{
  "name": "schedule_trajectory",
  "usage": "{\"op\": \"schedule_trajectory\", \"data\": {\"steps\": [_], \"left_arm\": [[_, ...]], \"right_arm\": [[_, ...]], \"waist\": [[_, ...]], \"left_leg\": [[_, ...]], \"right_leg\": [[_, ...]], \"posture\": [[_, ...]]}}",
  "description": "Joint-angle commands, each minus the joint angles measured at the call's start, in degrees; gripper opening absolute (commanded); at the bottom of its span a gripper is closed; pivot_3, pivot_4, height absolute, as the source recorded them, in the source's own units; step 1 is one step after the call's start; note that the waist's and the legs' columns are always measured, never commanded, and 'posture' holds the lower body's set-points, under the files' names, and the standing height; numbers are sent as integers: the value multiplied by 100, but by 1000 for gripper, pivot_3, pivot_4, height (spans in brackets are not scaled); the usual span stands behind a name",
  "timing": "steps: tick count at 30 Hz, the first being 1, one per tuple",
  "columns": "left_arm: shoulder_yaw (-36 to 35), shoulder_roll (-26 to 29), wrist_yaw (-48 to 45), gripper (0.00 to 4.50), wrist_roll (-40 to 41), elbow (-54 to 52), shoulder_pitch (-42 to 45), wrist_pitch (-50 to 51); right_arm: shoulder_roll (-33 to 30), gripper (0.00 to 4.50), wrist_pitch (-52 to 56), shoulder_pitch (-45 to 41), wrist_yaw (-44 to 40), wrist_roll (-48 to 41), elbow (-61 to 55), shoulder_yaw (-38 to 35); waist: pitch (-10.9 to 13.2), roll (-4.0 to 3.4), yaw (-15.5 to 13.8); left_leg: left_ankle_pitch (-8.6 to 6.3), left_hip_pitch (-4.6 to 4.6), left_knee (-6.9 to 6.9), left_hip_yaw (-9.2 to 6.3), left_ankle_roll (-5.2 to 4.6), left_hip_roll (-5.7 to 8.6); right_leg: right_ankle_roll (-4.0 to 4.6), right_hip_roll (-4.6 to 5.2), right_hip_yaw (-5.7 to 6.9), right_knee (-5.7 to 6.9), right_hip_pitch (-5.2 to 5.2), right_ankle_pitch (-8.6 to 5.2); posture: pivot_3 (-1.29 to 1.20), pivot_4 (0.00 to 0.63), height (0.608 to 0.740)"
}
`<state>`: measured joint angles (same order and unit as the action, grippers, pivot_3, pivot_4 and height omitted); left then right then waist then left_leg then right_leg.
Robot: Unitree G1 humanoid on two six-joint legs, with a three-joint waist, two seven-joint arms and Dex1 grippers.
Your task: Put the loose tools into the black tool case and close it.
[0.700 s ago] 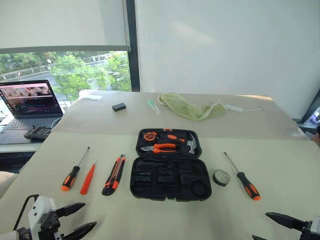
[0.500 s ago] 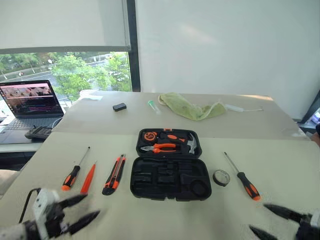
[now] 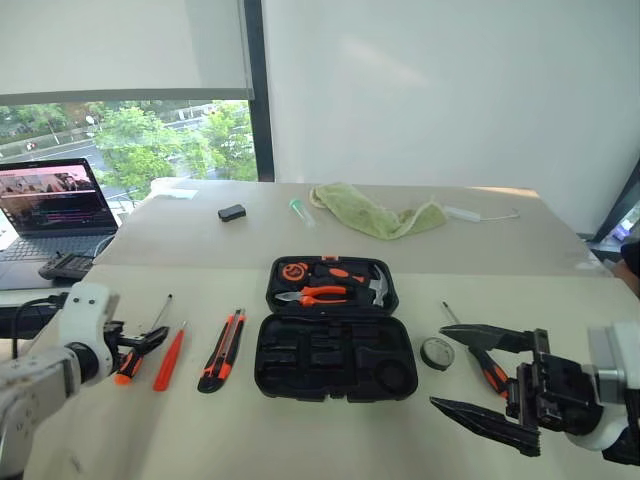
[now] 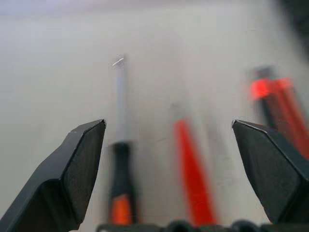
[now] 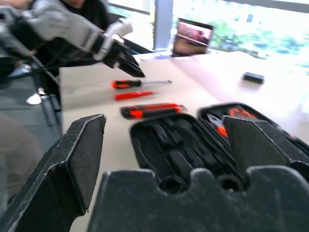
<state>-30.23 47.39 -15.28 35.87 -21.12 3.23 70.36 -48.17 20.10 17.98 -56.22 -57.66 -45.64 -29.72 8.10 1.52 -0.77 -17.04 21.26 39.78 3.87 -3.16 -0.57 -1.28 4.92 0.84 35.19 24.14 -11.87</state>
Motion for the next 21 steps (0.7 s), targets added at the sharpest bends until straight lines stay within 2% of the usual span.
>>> {"op": "schedule_trajectory", "data": {"steps": [1, 4, 7, 12, 14, 15, 18, 21], "left_arm": [[121, 243, 95, 4500, -103, 301, 317, 794], [412, 434, -93, 4500, -173, 433, 367, 927], [657, 478, -286, 3781, -171, 581, 325, 1022], [666, 364, -427, 1906, -454, 667, 250, 297], [596, 333, -647, 1070, -651, 726, 239, -587], [607, 378, -957, 827, -749, 684, 224, -1247], [308, 432, -1963, 837, 87, 778, 923, -1379], [1117, 936, -3324, 837, 320, 687, 1635, -1731]], "right_arm": [[-165, 4486, 117, -188, -33, -285, -66, -86], [-225, 4486, 165, -239, -56, -289, -64, -141], [-206, 4500, 165, -215, -27, -238, -95, -141], [-134, 4500, 146, -112, 99, -182, -174, -159], [-85, 4500, 128, -91, 203, -101, -189, -140], [-53, 4500, 127, -72, 289, -33, -199, -132], [53, 4500, 174, 79, 496, -6, -259, -188], [239, 4500, 49, 340, 511, 109, -294, -306]], "waist": [[4, 7, -7], [12, 26, -7], [13, 28, -7], [13, 26, -10], [13, 26, -13], [14, 29, -14], [13, 38, -72], [12, 41, -128]], "left_leg": [[-2, 1, 0, 0, 2, 0], [-3, 7, 0, -1, 4, 1], [-5, 7, 0, -1, 7, 0], [-4, 4, -2, -3, 12, -6], [-2, 5, -2, -8, 17, -11], [0, 7, -3, -12, 21, -13], [-19, 29, -4, -26, 77, -18], [-12, 62, 4, -35, 82, -17]], "right_leg": [[-1, 0, 1, 0, -1, 0], [-2, 2, 1, -1, 3, 0], [-1, 20, 0, -1, 5, 0], [5, 61, -7, 1, 6, 2], [13, 65, -14, 1, 7, 3], [18, 67, -17, 0, 9, 3], [30, 69, -10, -1, 23, 4], [32, 65, 6, -1, 44, 8]], "posture": [[0, 150, 740], [0, 150, 740], [0, 150, 740], [0, 150, 740], [0, 150, 740], [0, 150, 740], [0, 150, 740], [0, 150, 740]]}}
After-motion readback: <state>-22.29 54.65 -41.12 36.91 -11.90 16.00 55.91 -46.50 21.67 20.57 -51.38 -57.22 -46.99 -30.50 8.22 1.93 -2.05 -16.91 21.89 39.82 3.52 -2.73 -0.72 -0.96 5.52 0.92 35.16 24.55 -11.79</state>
